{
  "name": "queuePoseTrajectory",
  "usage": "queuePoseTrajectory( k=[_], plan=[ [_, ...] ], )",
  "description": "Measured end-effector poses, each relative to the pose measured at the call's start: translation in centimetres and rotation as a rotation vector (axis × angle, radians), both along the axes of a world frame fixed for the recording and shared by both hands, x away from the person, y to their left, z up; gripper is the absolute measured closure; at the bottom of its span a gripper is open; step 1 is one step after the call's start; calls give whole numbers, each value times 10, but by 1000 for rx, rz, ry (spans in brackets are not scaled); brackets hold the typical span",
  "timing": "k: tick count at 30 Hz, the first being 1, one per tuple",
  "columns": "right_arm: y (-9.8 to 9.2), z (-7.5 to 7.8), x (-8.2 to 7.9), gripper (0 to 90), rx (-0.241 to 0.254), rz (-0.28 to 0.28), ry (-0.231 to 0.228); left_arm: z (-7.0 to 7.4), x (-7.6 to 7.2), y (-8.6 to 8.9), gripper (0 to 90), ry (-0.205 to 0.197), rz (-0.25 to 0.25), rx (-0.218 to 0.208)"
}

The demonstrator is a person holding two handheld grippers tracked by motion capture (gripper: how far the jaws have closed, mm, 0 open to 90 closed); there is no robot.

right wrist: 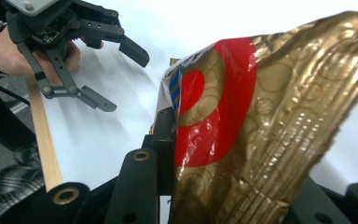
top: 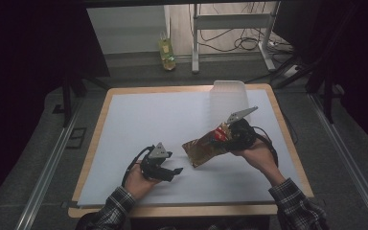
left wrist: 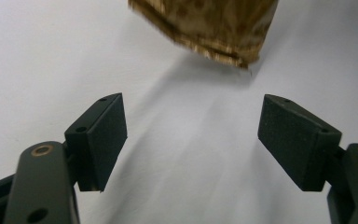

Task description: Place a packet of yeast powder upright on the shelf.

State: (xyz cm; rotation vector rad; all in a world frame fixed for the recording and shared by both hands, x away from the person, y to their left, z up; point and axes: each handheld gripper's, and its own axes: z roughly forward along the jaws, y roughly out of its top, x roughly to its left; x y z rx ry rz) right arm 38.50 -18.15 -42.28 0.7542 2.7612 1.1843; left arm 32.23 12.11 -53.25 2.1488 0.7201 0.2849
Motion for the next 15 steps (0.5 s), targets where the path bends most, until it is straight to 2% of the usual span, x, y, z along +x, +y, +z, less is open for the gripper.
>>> queuePoseTrajectory(
  k=[5, 10, 15],
  plan=[
    [-4, 17, 4, 697, -18, 22, -65, 0, 0, 1, 208, -5, -2, 6],
    [-7, 26, 8, 698, -19, 36, -99, 0, 0, 2, 186, -7, -11, 1],
    [-10, 32, 10, 697, -22, 35, -113, 0, 1, 2, 172, -10, -14, -4]
  ],
)
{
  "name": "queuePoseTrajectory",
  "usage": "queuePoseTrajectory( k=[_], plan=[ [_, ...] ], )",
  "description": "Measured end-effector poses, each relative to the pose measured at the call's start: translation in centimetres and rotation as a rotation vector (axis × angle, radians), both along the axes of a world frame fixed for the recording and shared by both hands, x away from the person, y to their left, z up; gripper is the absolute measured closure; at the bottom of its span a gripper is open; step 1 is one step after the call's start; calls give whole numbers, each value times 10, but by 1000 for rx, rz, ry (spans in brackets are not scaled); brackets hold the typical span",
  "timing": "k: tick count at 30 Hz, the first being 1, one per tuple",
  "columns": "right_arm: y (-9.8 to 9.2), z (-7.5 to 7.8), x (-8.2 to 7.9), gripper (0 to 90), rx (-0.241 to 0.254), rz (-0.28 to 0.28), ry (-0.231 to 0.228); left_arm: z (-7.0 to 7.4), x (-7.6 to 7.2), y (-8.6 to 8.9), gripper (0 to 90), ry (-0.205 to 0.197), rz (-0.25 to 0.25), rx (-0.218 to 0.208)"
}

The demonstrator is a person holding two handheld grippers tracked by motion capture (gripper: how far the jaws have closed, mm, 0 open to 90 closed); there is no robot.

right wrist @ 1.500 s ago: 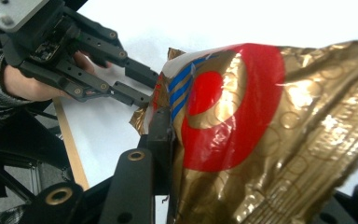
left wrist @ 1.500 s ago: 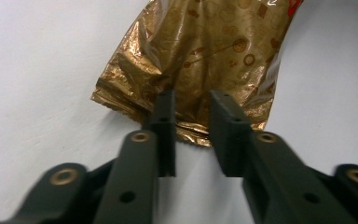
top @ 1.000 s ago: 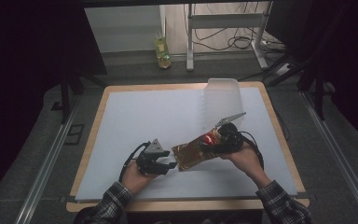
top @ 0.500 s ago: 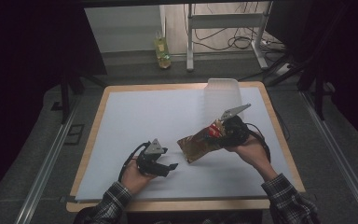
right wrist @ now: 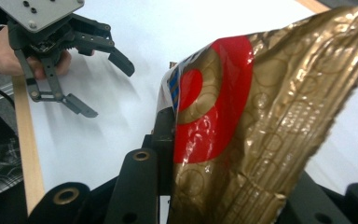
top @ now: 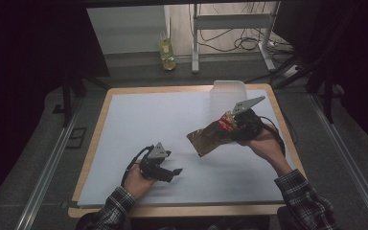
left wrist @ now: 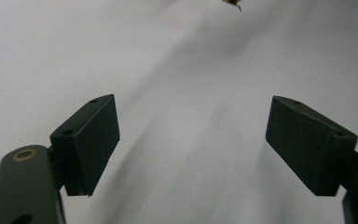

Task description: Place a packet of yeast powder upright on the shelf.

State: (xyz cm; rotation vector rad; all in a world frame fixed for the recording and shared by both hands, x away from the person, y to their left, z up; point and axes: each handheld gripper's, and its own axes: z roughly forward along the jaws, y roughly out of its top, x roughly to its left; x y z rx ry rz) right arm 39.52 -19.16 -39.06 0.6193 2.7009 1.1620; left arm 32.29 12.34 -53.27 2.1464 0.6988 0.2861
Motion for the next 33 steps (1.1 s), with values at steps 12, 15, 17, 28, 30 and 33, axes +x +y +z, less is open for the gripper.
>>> queuePoseTrajectory(
  k=[12, 15, 17, 28, 30, 33],
  plan=[
    [-5, 23, 11, 698, -4, 22, -58, 0, 0, 0, 98, -27, 30, 13],
    [-6, 30, 15, 698, -7, 30, -78, 0, 1, 1, 94, -28, 31, 22],
    [-8, 39, 20, 699, -7, 38, -101, 0, 1, 1, 84, -33, 32, 24],
    [-16, 59, 42, 700, -34, 42, -167, 0, 1, 2, 81, -36, 32, 16],
    [-17, 62, 48, 700, -49, 45, -184, 0, 1, 2, 80, -33, 31, 13],
    [-20, 66, 56, 701, -66, 47, -210, 0, 1, 3, 79, -31, 30, 13]
  ],
)
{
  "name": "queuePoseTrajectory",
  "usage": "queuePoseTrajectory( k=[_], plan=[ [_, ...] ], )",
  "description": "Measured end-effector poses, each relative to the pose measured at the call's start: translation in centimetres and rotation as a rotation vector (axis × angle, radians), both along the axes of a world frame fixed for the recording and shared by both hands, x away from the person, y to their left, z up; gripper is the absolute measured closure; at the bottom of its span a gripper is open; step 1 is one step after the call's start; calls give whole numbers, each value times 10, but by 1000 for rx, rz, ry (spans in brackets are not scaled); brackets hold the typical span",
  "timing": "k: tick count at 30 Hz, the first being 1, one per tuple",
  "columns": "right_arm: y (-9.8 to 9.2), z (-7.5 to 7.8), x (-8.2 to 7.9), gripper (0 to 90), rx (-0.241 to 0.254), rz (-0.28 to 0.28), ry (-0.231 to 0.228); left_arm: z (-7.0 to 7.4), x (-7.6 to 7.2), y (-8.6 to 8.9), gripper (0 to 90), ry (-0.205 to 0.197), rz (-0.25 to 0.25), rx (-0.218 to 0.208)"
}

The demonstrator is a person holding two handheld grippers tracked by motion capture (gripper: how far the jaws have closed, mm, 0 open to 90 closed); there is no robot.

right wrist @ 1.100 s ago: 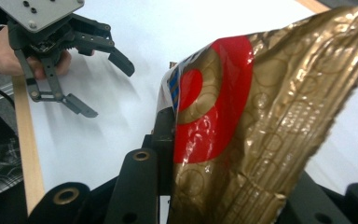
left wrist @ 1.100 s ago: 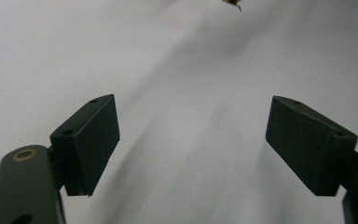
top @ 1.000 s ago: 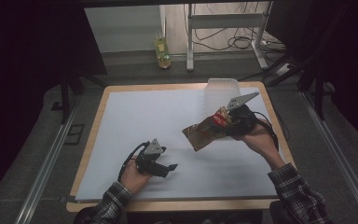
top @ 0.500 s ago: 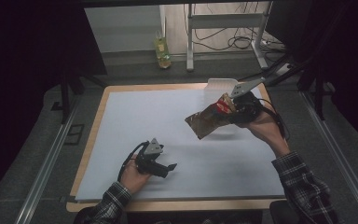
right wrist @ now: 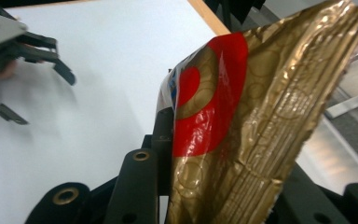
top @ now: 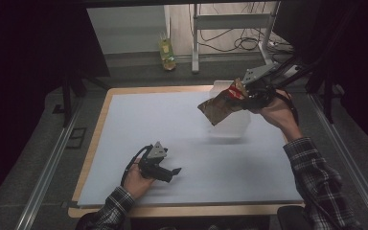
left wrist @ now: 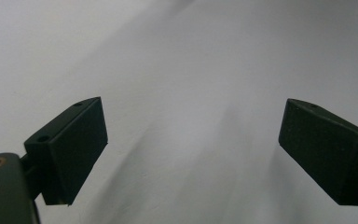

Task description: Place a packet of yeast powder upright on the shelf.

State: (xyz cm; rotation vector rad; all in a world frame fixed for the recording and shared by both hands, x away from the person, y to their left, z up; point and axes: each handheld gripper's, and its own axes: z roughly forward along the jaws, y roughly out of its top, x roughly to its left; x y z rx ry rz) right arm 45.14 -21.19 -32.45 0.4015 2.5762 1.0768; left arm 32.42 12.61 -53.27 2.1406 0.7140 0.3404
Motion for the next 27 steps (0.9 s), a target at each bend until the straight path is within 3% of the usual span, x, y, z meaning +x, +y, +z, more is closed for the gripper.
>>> queuePoseTrajectory(
  k=[11, 22, 27],
  plan=[
    [-15, 7, 32, 701, -74, -20, -66, 0, 1, 1, 78, 6, -9, -7],
    [-25, 6, 54, 702, -142, -6, -104, 0, 1, 2, 78, 12, -11, -5],
    [-27, 0, 63, 703, -166, 26, -111, -1, 2, 3, 79, 10, -9, -4]
  ],
)
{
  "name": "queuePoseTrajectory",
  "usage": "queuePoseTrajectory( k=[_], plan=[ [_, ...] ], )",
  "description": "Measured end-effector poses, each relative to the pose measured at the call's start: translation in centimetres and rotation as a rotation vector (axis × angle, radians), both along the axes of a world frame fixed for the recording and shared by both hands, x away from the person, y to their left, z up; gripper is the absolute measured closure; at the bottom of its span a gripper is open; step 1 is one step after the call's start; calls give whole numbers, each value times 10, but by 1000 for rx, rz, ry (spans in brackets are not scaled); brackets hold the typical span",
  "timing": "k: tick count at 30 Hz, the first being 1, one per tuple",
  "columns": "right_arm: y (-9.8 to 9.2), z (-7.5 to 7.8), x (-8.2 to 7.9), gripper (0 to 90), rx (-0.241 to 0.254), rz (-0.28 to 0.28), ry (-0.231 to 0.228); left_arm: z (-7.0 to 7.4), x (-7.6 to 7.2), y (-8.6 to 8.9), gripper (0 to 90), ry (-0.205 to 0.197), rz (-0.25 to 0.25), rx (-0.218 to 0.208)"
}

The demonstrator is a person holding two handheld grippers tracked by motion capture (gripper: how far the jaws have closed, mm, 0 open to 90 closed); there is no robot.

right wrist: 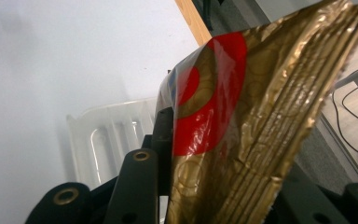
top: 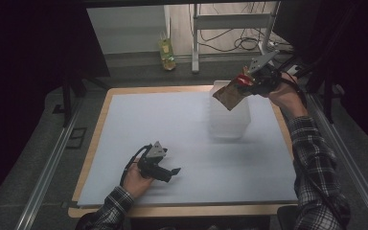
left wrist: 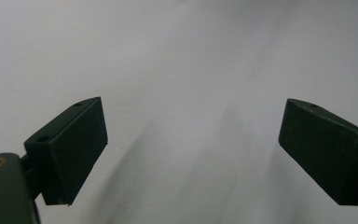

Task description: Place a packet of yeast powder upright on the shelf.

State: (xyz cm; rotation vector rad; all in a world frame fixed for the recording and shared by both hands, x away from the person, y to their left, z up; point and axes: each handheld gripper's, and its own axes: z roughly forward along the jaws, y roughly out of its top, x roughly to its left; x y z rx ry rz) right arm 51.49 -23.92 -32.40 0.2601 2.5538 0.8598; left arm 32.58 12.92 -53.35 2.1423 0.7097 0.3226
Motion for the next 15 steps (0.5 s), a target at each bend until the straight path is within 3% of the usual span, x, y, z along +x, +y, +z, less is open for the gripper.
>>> queuePoseTrajectory(
  k=[15],
  plan=[
    [-1, -20, 15, 707, -77, 89, 54, 0, 0, 1, 82, 12, -5, 6]
  ],
)
